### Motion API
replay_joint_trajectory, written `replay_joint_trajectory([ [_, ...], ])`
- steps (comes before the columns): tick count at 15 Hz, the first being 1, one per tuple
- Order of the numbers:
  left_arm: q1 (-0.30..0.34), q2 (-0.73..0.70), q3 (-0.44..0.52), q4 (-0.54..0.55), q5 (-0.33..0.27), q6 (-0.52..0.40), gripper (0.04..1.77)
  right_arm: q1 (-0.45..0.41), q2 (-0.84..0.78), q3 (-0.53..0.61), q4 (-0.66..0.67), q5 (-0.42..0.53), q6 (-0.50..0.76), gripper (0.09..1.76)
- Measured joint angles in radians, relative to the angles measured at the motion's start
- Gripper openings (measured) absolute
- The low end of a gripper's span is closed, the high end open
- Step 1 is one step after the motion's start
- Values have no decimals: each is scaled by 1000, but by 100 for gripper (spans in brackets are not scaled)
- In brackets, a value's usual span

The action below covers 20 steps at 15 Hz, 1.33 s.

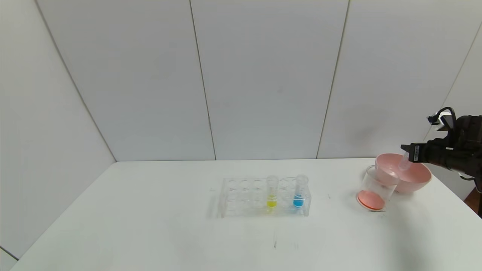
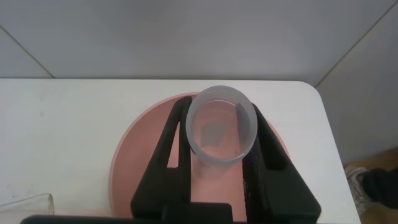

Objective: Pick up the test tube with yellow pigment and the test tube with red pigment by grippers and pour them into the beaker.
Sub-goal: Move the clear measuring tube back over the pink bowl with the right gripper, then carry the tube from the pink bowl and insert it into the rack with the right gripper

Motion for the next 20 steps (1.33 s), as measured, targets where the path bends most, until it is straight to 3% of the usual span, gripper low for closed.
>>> replay_joint_trajectory([
  [6,0,0,0,0,0,0,172,0,-2,-7,9,0,1,53],
  [8,0,0,0,0,0,0,172,0,-5,-2,15,-1,2,81],
  [12,0,0,0,0,0,0,172,0,-7,-8,16,-1,4,117],
  [17,0,0,0,0,0,0,172,2,-32,-8,8,5,3,142],
  [20,0,0,0,0,0,0,172,20,-97,11,96,29,2,151],
])
